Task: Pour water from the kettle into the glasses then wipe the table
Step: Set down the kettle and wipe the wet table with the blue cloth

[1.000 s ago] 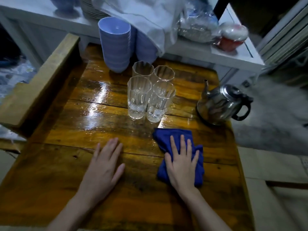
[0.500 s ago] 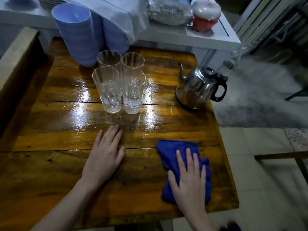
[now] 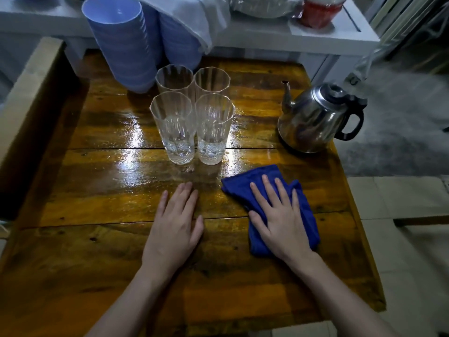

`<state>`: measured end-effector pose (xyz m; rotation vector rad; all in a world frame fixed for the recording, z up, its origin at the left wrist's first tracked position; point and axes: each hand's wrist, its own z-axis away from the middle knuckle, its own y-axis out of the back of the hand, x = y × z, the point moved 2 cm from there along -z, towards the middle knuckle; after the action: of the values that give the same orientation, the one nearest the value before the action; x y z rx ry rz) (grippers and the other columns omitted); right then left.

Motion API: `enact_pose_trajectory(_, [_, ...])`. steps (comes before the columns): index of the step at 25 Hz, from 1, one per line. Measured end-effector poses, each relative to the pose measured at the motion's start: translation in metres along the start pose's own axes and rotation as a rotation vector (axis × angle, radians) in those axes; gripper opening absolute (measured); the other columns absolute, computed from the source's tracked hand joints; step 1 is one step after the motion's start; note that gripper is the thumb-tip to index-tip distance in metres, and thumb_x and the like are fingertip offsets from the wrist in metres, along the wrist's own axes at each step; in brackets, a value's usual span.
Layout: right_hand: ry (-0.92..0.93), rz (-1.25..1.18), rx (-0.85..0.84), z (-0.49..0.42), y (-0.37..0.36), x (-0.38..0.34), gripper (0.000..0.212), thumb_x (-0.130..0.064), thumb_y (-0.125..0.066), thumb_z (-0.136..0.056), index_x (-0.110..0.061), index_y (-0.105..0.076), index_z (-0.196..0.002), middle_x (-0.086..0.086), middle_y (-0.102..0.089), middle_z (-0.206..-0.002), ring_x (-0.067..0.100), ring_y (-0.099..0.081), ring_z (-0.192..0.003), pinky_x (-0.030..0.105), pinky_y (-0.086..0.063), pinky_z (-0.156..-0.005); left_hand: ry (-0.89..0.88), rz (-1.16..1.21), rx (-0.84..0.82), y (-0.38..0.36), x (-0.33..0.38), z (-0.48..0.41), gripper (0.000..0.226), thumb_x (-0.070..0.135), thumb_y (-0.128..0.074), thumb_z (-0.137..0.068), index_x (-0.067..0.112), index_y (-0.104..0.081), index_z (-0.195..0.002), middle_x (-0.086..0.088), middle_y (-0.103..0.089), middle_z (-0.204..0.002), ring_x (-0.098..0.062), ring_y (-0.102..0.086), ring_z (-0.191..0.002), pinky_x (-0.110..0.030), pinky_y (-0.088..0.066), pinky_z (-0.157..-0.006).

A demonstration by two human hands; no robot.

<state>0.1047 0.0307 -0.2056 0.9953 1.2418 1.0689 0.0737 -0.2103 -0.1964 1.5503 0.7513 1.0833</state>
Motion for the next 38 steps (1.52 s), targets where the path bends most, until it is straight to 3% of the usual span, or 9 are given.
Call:
enact_pose_trajectory(10, [-0.103, -0.022, 0.070, -0.099, 0.001, -0.010, 0.058, -0.050, -0.024, -0.100, -0.036, -0.016, -0.156, -0.004, -0.008, -0.166, 0.020, -0.001, -0.153, 0.053, 0.000, -0.122, 0.012, 0.010, -0.027, -0.001, -0.002, -0.003, 0.056, 0.038, -0.035, -0.095, 0.010, -0.041, -0.143, -0.009, -0.035, -0.153, -0.020, -0.025, -0.146, -0.048, -0.023, -0.117])
enact_pose_trajectory(19, [0.101, -0.050, -0.007, -0.186, 0.006, -0.006, 0.054, -0.045, -0.026, -0.100, -0.035, -0.024, -0.154, -0.004, -0.013, -0.166, 0.019, -0.001, -0.153, 0.052, 0.005, -0.122, 0.017, 0.013, -0.029, -0.002, -0.003, -0.003, 0.056, 0.037, -0.038, -0.094, 0.010, -0.042, -0.143, -0.008, -0.035, -0.154, -0.020, -0.025, -0.146, -0.049, -0.024, -0.115])
enact_pose_trajectory(25, [0.086, -0.046, 0.031, -0.210, 0.004, -0.012, 0.053, -0.041, -0.026, -0.101, -0.030, -0.030, -0.153, -0.004, -0.020, -0.164, 0.019, -0.006, -0.152, 0.050, 0.004, -0.121, 0.012, 0.016, -0.030, -0.002, -0.002, -0.002, 0.055, 0.037, -0.037, -0.095, 0.011, -0.042, -0.143, -0.007, -0.034, -0.154, -0.020, -0.024, -0.146, -0.048, -0.023, -0.116])
enact_pose_trajectory(31, [-0.007, -0.097, 0.121, -0.170, 0.002, -0.007, 0.052, -0.041, -0.032, -0.100, -0.031, -0.034, -0.151, -0.001, -0.025, -0.163, 0.021, -0.014, -0.151, 0.050, -0.003, -0.122, 0.018, 0.022, -0.028, -0.001, -0.001, -0.002, 0.055, 0.036, -0.038, -0.095, 0.012, -0.040, -0.144, -0.006, -0.033, -0.155, -0.018, -0.023, -0.147, -0.046, -0.020, -0.118])
enact_pose_trajectory(38, [-0.043, -0.105, 0.069, -0.026, 0.002, -0.023, 0.057, -0.044, -0.029, -0.097, -0.032, -0.029, -0.153, -0.003, -0.020, -0.164, 0.019, -0.009, -0.152, 0.049, -0.005, -0.123, 0.012, 0.043, 0.014, 0.001, -0.002, 0.000, 0.054, 0.037, -0.038, -0.095, 0.011, -0.041, -0.143, -0.008, -0.035, -0.153, -0.019, -0.025, -0.146, -0.046, -0.019, -0.119])
